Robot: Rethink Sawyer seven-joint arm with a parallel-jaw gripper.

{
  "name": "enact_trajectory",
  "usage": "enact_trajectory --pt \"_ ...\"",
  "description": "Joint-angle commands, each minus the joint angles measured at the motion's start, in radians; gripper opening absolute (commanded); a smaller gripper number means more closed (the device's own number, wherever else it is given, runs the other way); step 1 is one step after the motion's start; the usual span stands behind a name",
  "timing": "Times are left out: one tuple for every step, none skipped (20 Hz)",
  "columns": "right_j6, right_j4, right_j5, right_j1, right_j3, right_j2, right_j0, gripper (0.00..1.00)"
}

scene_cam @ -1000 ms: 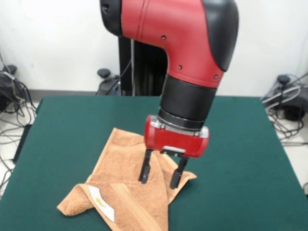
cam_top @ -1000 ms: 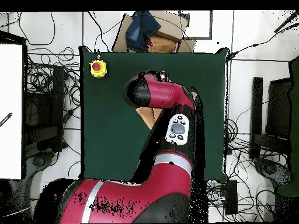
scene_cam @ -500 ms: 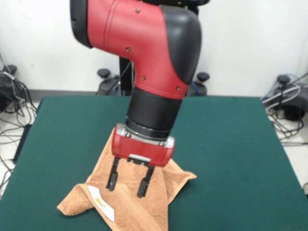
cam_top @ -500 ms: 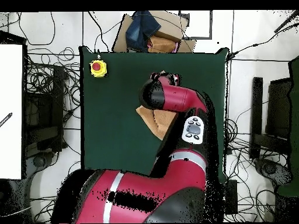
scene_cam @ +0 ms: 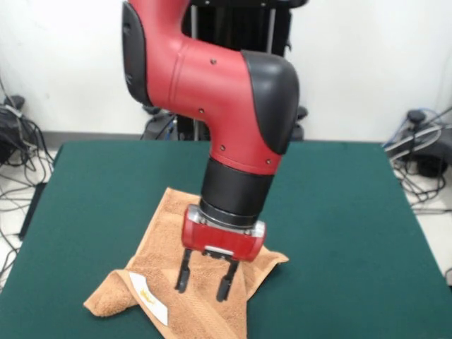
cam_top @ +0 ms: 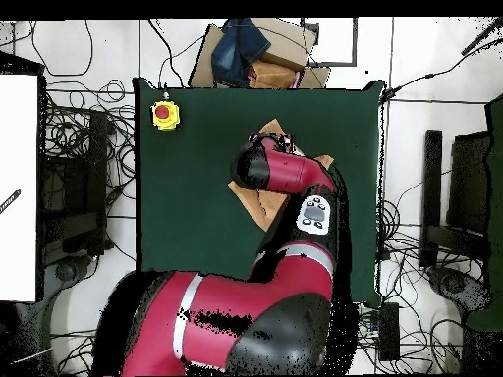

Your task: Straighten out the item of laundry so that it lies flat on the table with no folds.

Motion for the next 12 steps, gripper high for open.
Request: enact_trajectory --pt "0.251 0.071 -0.027 0.049 0.014 0.009 0.046 1.0" --pt "0.251 0.077 -0.029 0.051 0.014 0.006 0.049 1.0" --pt "0.247 0.08 -0.034 0.058 0.009 0.008 0.047 1.0" --pt "0.243 0.083 -0.039 0.064 0.005 0.009 0.045 1.0" --pt "0.239 0.083 -0.047 0.071 0.002 0.015 0.041 1.0" --pt "0.237 0.085 -0.05 0.073 0.002 0.017 0.04 1.0" --pt "0.24 0.089 -0.058 0.077 0.003 0.015 0.043 1.0" --pt "0.242 0.092 -0.063 0.078 0.006 0.01 0.048 1.0" --pt "0.246 0.099 -0.069 0.083 0.004 0.003 0.055 1.0" --pt "0.25 0.105 -0.074 0.088 0.003 -0.004 0.063 1.0" --pt "0.25 0.112 -0.077 0.095 -0.002 -0.006 0.066 1.0" --pt "0.25 0.12 -0.079 0.102 -0.007 -0.007 0.07 1.0"
